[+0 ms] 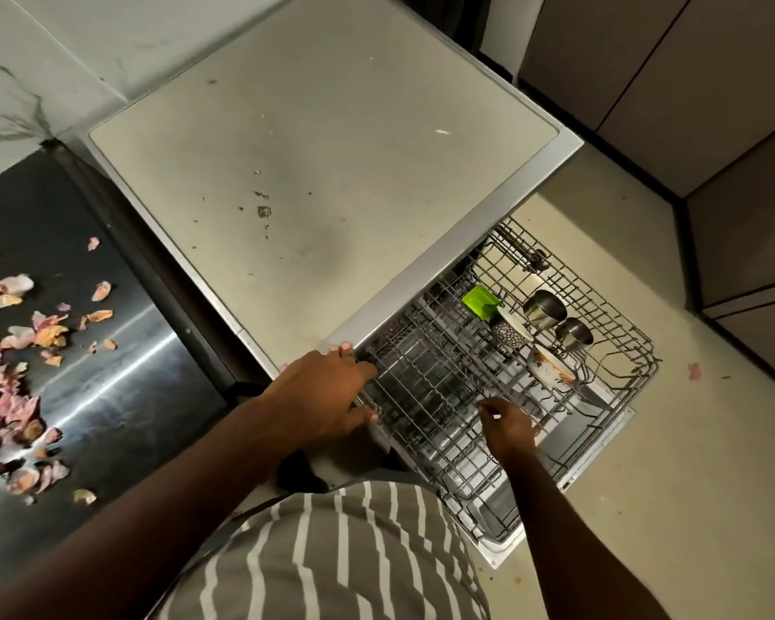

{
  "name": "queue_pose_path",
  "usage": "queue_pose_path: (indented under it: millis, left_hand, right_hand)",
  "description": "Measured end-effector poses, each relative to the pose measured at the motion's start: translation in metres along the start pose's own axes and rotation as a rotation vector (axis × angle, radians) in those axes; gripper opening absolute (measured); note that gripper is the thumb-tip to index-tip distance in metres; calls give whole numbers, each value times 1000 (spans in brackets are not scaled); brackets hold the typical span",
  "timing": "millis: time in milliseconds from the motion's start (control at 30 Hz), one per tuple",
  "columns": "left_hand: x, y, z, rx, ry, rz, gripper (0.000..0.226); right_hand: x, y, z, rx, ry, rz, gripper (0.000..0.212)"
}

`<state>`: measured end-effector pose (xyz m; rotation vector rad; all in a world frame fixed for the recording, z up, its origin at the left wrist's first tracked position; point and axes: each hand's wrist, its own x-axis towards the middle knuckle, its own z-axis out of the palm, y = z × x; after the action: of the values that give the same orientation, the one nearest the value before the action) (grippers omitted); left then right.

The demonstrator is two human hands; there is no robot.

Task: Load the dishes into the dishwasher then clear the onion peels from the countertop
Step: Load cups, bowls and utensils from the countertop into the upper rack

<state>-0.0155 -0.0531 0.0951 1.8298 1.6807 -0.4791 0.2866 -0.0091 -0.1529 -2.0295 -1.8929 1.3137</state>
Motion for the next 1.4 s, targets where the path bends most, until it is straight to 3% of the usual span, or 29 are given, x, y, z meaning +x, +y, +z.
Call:
queue_pose_path:
  millis: [167,367,500,567,600,700,767,1033,1133,1233,1400]
  left_hand:
    - [-9,-14,6,-35,-5,29,61]
    - [-41,-45,17,-283,97,146,71]
    - [-71,-61,32,-317,181,39,70]
    - [-85,-71,38,-343,251,26,84]
    - [-93,-80,46,-361,293,-2,82]
    - [-122,-112,68,-469,466,-109,44]
    - [-141,-133,83,-523,602,-159,35]
    - [-238,-226,126,-625,1122,-686,43]
    - [-268,-269,131,-585,1110,-934,63]
    - [-284,-315,136,-475,941,-1170,86]
    - [-292,-367,147,-605,814,-1244,103]
  right_hand:
    - [-6,-52,4,-98,-22,-167,19]
    - [-35,-147,-10,-162,2,-391,20]
    - [-74,-224,-18,-180,9,-577,15]
    - [-93,-262,-17,-164,16,-687,13]
    - [-102,-280,-12,-152,5,-736,11]
    - [-125,-325,8,-143,-88,-845,17]
    - [-138,-349,24,-112,-153,-899,19]
    - [-174,-415,82,-20,-403,-1019,27]
    - [-180,-430,95,-24,-442,-1050,28]
    - [-185,-438,100,-16,-445,-1069,24]
    - [-193,-440,102,-29,-422,-1053,24]
